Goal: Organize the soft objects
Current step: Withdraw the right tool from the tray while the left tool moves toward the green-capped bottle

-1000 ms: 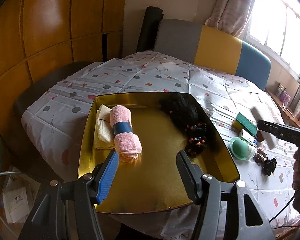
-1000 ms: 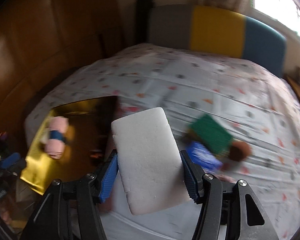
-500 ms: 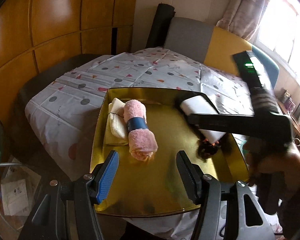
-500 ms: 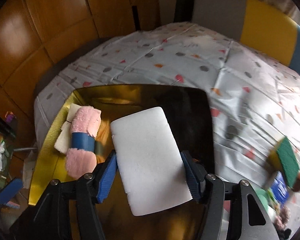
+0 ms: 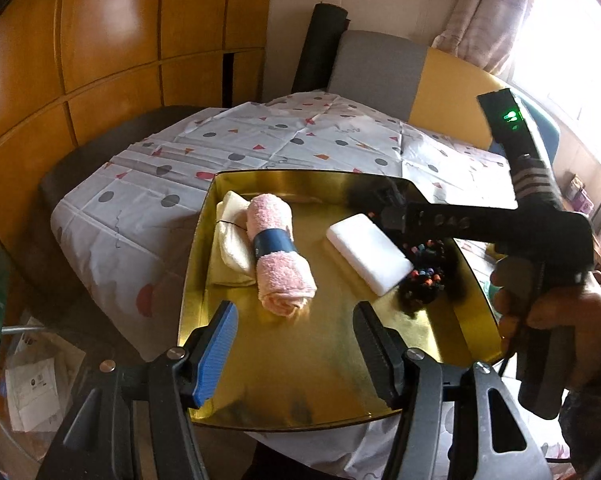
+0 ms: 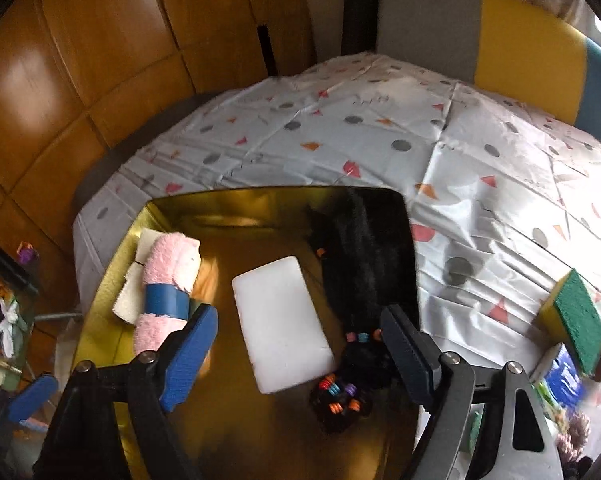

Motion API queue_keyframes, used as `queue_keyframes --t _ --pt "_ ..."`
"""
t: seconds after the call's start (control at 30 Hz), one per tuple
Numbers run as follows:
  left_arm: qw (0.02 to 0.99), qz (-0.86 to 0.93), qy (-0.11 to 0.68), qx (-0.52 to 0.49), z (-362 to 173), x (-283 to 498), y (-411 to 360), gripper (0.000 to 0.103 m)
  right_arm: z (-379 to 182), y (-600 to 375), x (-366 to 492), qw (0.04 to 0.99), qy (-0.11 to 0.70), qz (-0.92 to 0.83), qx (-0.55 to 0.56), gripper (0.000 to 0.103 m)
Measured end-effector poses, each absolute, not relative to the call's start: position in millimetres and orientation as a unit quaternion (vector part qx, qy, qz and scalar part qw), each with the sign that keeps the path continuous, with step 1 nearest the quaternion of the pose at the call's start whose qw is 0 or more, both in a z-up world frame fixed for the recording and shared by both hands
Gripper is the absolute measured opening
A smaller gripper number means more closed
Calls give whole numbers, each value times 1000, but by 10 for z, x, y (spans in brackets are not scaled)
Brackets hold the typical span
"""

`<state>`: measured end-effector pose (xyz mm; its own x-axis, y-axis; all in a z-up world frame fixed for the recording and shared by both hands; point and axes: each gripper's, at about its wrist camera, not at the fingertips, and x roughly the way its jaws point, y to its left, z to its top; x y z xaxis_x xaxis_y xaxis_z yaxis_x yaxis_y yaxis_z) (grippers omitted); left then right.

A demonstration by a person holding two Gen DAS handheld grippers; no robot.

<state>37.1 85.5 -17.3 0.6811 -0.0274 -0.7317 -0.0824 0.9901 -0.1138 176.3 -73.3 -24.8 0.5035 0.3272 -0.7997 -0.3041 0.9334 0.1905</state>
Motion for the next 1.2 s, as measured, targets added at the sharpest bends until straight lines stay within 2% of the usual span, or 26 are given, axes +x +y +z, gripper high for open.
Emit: queue_keyframes --t 0.63,1.2 --pt "920 -3 391 -37 -73 288 613 61 111 -1523 1126 910 393 130 35 86" --pt "917 -24 399 -6 -106 247 360 61 90 -2497 734 920 385 48 63 87"
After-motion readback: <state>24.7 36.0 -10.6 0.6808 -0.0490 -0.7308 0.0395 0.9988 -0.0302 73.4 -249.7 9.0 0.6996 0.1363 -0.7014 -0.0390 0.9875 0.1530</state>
